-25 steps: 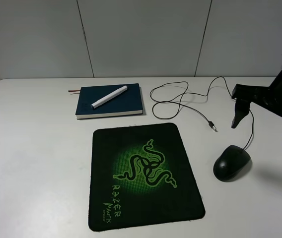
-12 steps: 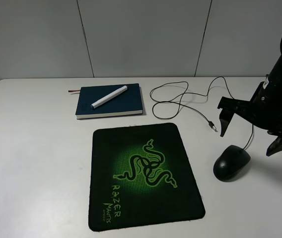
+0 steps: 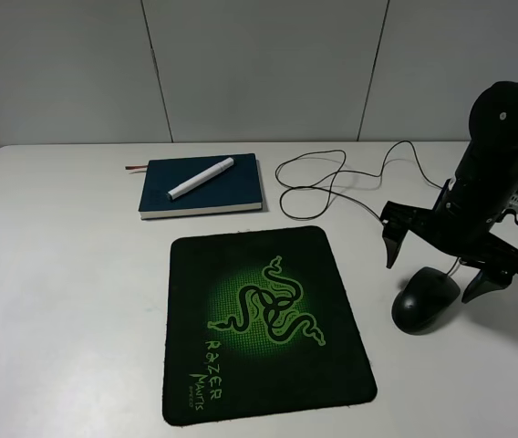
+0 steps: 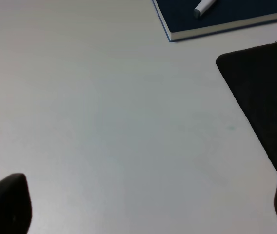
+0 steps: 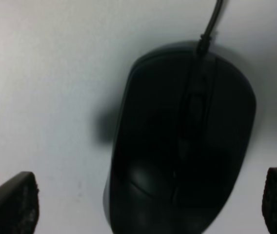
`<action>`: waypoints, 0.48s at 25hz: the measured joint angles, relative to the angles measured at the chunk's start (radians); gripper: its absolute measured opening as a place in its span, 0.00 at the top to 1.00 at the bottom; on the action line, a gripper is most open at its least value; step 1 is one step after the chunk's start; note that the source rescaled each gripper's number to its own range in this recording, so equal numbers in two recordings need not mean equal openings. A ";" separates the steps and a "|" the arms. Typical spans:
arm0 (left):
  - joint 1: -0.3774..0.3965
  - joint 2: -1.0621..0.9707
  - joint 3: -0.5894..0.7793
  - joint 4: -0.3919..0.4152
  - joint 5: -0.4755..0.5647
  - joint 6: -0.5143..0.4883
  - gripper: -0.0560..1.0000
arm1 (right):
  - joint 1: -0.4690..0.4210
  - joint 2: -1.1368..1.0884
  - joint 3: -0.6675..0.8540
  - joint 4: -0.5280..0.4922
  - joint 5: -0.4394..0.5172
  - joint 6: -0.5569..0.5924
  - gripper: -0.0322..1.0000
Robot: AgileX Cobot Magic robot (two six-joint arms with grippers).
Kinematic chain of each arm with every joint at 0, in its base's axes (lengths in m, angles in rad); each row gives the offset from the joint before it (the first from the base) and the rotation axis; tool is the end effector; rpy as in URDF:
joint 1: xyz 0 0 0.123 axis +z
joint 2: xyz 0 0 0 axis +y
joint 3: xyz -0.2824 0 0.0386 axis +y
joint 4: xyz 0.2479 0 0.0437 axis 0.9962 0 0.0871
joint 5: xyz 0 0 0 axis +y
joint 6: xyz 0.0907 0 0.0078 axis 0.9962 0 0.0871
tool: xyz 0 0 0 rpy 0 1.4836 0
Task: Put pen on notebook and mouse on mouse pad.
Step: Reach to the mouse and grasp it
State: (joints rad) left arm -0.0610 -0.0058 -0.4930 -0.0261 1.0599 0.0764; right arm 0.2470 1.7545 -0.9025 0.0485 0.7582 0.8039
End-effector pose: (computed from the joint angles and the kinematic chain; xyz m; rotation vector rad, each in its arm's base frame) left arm -0.0050 -0.0018 0.2753 0.1415 2.0396 -0.0216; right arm 0.2804 0.0738 0.1449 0.9080 2.9811 0.0835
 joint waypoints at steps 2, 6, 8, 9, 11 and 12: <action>0.000 0.000 0.000 0.000 0.000 0.000 0.00 | 0.000 0.017 0.000 0.003 -0.002 0.003 0.00; 0.000 0.000 0.000 0.000 0.000 0.000 0.00 | 0.000 0.022 0.024 0.008 -0.056 0.023 0.00; 0.000 0.000 0.000 0.000 0.000 0.000 0.00 | 0.000 0.025 0.042 0.012 -0.086 0.034 0.00; 0.000 0.000 0.000 0.000 0.000 0.000 0.00 | 0.000 0.029 0.047 0.013 -0.095 0.035 0.00; 0.000 0.000 0.000 0.000 0.000 0.000 0.00 | 0.000 0.040 0.051 0.020 -0.105 0.036 0.00; 0.000 0.000 0.000 0.000 0.000 0.000 0.00 | 0.000 0.046 0.052 0.023 -0.108 0.036 0.00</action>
State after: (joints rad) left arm -0.0610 -0.0058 -0.4930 -0.0261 1.0599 0.0764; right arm 0.2470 1.8007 -0.8505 0.0716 0.6503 0.8403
